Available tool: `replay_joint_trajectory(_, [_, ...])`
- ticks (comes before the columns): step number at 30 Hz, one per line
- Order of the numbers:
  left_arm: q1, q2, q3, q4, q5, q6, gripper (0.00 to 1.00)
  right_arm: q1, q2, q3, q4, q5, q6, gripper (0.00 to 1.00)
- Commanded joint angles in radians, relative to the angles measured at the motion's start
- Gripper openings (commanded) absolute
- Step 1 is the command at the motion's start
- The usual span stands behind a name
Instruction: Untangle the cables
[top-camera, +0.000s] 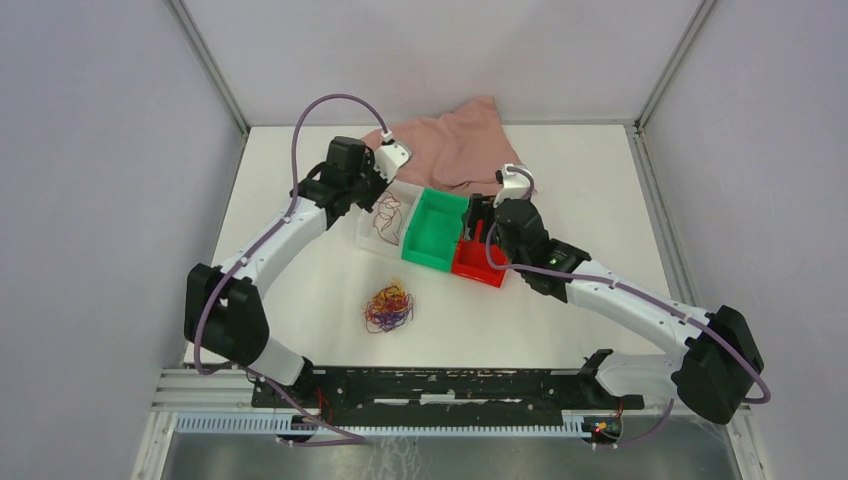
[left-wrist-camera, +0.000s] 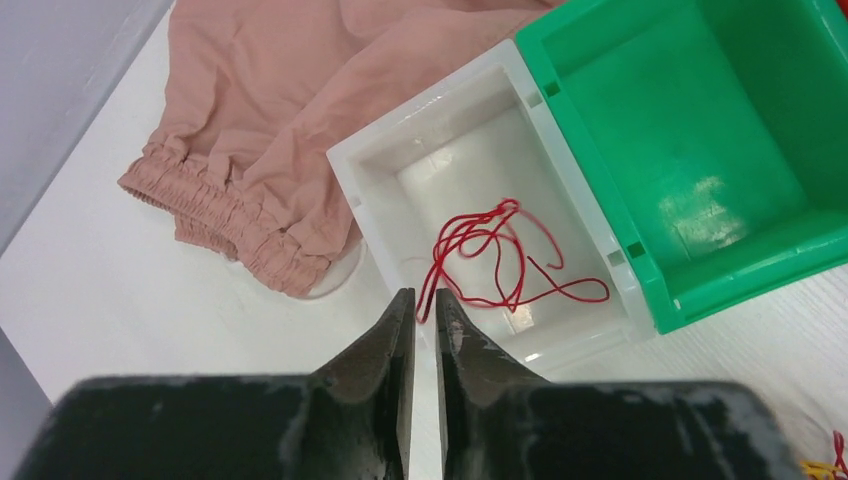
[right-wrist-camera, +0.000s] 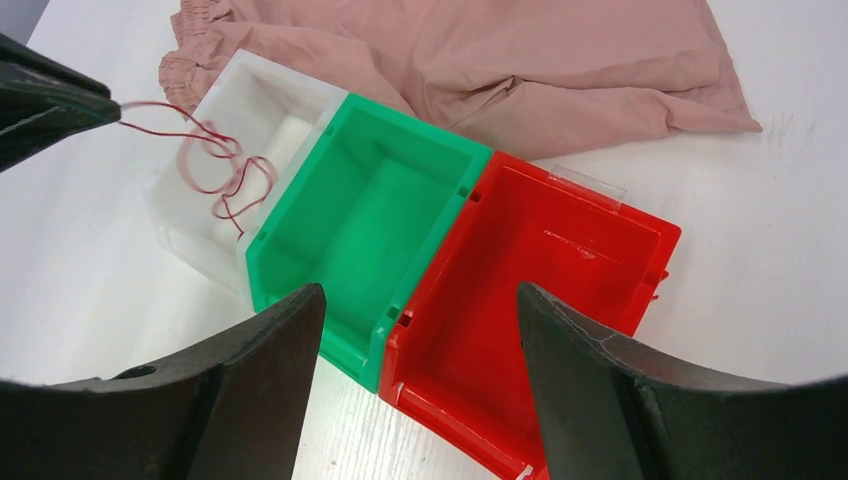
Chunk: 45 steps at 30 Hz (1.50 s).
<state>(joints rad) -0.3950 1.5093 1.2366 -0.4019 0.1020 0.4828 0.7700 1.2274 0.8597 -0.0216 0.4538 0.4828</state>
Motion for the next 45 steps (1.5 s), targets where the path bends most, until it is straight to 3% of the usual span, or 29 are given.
replay_joint_trajectory(1, [-0.006, 0.038, 0.002, 0.097, -0.029, 0.005, 0.28, -0.004, -0.008, 0.010, 0.017, -0.014, 0.016, 0.76])
replay_joint_trajectory(3, [-0.008, 0.062, 0.021, 0.090, -0.020, 0.031, 0.41, -0.003, -0.006, 0.018, 0.008, -0.019, 0.016, 0.77])
replay_joint_trajectory(9, [0.003, 0.127, 0.184, -0.082, -0.025, 0.046, 0.65, -0.003, 0.008, 0.044, -0.018, -0.077, 0.003, 0.77])
replay_joint_trajectory(13, [0.061, 0.075, 0.235, -0.228, 0.137, 0.067, 0.84, 0.002, 0.024, 0.036, 0.003, -0.155, 0.001, 0.78])
replay_joint_trajectory(16, [0.074, -0.011, 0.178, -0.395, 0.280, 0.179, 0.90, 0.025, 0.035, 0.036, 0.011, -0.179, -0.007, 0.77])
replay_joint_trajectory(19, [0.070, -0.130, 0.023, -0.507, 0.399, 0.281, 0.91, 0.049, 0.044, 0.032, 0.028, -0.209, -0.021, 0.77])
replay_joint_trajectory(25, [-0.011, -0.280, -0.205, -0.557, 0.505, 0.272, 0.85, 0.071, 0.055, 0.007, 0.081, -0.292, -0.025, 0.73])
replay_joint_trajectory(35, [-0.060, -0.195, -0.253, -0.445, 0.505, 0.200, 0.55, 0.070, -0.016, -0.051, 0.074, -0.282, -0.025, 0.66])
replay_joint_trajectory(45, [-0.064, -0.136, -0.275, -0.330, 0.563, 0.149, 0.35, 0.071, -0.055, -0.088, 0.059, -0.255, -0.019, 0.61])
